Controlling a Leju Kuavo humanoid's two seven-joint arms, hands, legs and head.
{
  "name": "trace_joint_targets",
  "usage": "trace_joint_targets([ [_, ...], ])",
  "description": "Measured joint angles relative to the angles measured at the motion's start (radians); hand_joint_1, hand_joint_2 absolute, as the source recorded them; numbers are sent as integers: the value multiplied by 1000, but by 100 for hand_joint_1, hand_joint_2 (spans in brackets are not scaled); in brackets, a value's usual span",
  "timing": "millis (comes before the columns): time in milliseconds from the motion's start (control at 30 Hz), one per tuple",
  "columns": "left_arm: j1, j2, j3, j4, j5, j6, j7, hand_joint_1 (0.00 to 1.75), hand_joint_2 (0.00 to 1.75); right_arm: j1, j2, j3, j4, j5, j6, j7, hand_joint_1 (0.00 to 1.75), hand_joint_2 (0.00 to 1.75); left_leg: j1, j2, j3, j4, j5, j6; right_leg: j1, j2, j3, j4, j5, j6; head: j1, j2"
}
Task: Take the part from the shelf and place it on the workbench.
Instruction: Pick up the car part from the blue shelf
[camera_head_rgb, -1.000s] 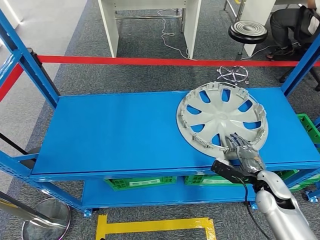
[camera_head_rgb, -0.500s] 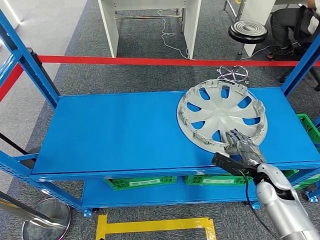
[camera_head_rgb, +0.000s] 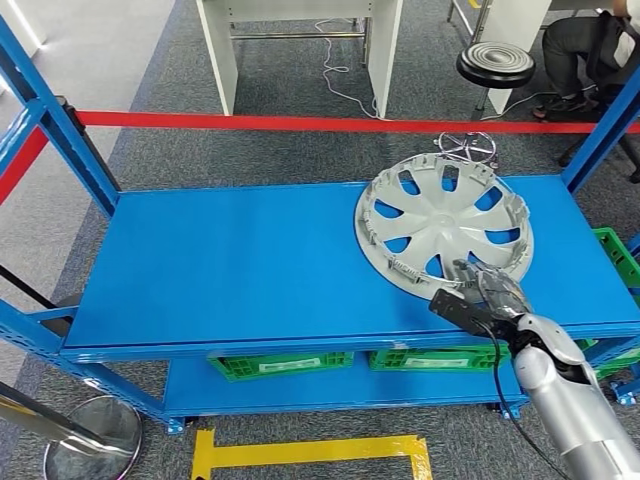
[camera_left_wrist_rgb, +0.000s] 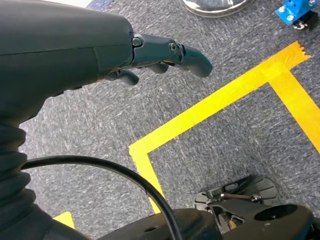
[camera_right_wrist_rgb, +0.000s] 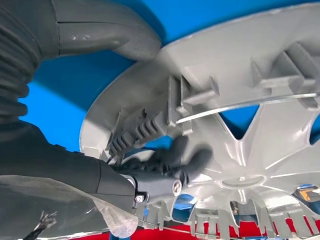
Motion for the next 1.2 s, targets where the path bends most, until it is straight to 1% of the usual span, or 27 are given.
trace_joint_targets([
  [433,20,5,0,12,23,17,-24,0,175,-11,-16,4,0,-19,7,-18,175,175,0,0,-1,0,0,0,0,-1,-2,0,0,0,0,0],
  [967,24,6,0,21,48,32,-47,0,175,-11,-45,23,-16,-24,18,-25,175,175,0,0,-3,0,0,0,0,-1,-3,0,0,0,0,0],
  [1200,24,5,0,25,57,32,-50,0,175,6,-48,26,-32,-19,-9,-24,175,175,0,0,-3,0,0,0,0,-1,-3,0,0,0,0,0],
])
